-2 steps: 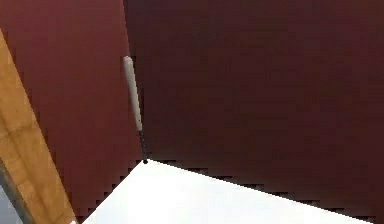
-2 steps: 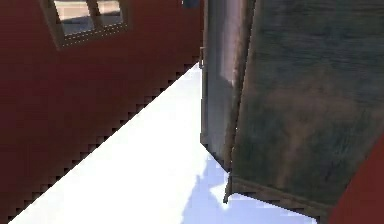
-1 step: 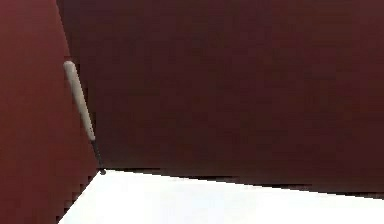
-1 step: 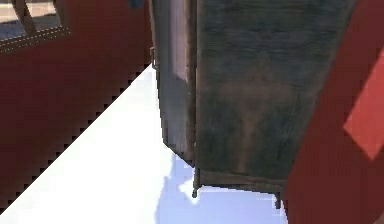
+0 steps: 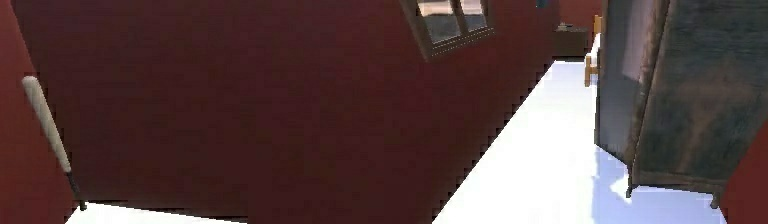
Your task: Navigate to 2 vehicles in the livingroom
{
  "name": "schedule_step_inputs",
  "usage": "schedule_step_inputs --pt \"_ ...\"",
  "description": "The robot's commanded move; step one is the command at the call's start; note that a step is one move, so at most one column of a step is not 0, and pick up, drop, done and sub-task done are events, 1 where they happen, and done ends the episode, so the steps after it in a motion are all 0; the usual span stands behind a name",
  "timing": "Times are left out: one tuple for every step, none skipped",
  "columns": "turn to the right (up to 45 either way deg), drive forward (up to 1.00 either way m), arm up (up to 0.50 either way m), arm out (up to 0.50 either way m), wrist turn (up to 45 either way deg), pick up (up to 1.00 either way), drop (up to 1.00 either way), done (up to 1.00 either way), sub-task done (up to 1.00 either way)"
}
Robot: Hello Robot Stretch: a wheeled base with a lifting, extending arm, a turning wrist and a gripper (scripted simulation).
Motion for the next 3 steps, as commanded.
schedule_step_inputs --pt "-24.0 0.00 0.00 0.00 0.0 0.00 0.00 0.00 0.00" --pt "0.0 0.40 0.00 0.00 0.0 0.00 0.00 0.00 0.00" --pt "-45.0 0.00 0.00 0.00 0.0 0.00 0.00 0.00 0.00"
